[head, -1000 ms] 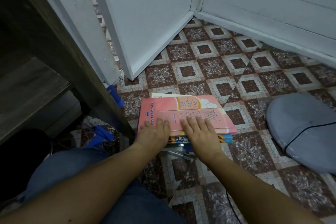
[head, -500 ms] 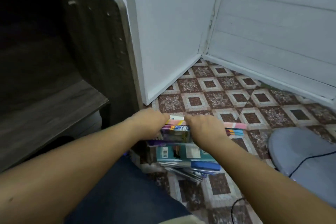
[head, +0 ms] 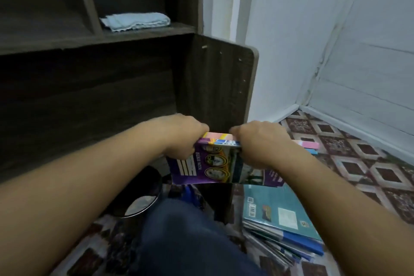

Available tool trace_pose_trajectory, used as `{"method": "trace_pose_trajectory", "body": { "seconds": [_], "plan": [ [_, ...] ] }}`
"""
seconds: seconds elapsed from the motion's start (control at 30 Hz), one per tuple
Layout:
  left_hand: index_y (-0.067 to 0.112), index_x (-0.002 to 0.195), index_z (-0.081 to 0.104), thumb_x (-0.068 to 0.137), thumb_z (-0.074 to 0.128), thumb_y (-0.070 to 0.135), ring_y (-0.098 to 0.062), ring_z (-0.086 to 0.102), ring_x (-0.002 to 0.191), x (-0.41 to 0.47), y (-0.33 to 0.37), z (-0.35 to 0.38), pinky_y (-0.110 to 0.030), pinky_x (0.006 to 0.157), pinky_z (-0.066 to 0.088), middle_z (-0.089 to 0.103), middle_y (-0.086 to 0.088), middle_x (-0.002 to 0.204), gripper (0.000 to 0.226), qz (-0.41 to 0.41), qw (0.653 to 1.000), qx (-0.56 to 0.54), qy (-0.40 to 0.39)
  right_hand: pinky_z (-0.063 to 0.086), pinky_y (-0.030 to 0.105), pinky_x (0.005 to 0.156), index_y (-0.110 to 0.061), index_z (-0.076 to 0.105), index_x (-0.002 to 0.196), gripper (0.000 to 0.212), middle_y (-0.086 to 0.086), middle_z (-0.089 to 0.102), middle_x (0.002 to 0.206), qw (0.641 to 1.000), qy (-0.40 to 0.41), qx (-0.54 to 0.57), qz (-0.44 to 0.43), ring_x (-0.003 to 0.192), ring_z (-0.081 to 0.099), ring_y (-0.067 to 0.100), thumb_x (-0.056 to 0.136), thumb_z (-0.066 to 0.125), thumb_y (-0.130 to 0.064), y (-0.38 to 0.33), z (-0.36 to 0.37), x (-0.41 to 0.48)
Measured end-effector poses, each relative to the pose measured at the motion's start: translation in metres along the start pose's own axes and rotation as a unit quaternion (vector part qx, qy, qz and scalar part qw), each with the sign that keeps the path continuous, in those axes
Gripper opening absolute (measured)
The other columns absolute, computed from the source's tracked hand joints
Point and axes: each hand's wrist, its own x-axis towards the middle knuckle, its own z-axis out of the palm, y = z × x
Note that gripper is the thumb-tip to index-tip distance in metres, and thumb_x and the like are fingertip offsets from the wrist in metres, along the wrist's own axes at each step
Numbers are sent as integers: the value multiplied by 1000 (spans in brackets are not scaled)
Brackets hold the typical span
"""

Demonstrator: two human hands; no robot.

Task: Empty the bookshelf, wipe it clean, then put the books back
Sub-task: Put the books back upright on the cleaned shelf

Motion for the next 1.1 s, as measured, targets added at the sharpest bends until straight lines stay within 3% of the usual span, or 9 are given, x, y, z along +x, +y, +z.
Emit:
{"method": "trace_pose_trajectory", "body": {
  "seconds": [0.3,0.5,0.57,0.63,0.77,0.87,0.97,1.03,1.1],
  "plan": [
    [25,122,42,91,52,26,-24,61,99,-105,-119,44,-36,76,54,62,-1,113,33,-226,973,42,38,37,35,68,-28,49,126,36,3,61,111,987,59,-20,-151,100,60,26,92,57,-20,-143,-28,85],
    [21,121,40,89,61,26,-24,65,94,-155,-178,89,-35,69,52,60,0,113,39,-370,920,103,82,39,35,69,-25,46,131,39,2,63,115,955,150,6,-254,102,62,27,94,55,-20,-233,-16,139],
    [13,109,50,82,63,15,-30,66,78,-163,-197,118,-32,58,50,64,-7,96,30,-374,902,147,155,43,35,71,-22,51,128,36,3,65,112,940,210,10,-269,100,63,28,93,48,-16,-260,8,158],
    [8,88,57,74,48,6,-33,62,58,-170,-210,150,-34,46,49,61,-12,72,16,-366,887,172,225,48,34,69,-21,60,120,40,3,68,100,936,227,4,-269,87,66,28,85,43,-16,-283,37,172],
    [10,86,60,76,39,7,-29,58,56,-169,-221,229,-33,48,47,59,-11,74,23,-382,871,201,234,50,32,63,-22,67,105,48,-1,67,83,934,181,-14,-308,69,64,24,71,33,-21,-319,102,191],
    [8,92,54,77,38,2,-30,58,57,-162,-223,283,-36,49,48,62,-14,84,22,-381,875,217,208,52,34,62,-23,66,109,41,1,68,90,929,129,12,-346,74,66,26,71,51,-20,-327,145,189],
    [6,97,49,77,45,2,-35,58,64,-155,-229,315,-39,51,47,62,-21,100,21,-392,884,192,171,51,46,91,-27,49,140,76,10,57,135,926,53,47,-372,116,59,34,70,77,-19,-315,175,193],
    [7,97,44,67,68,7,-35,57,66,-155,-230,318,-38,47,46,60,-22,100,39,-390,904,125,124,25,47,115,-36,17,153,92,8,20,160,922,-41,28,-383,145,24,31,80,73,-35,-297,178,198],
    [9,99,47,46,88,32,-34,54,71,-157,-235,317,-39,50,47,57,-20,98,71,-387,917,66,65,11,47,118,-40,3,153,101,4,2,163,923,-71,2,-378,149,6,29,78,70,-52,-283,175,205]
  ]
}}
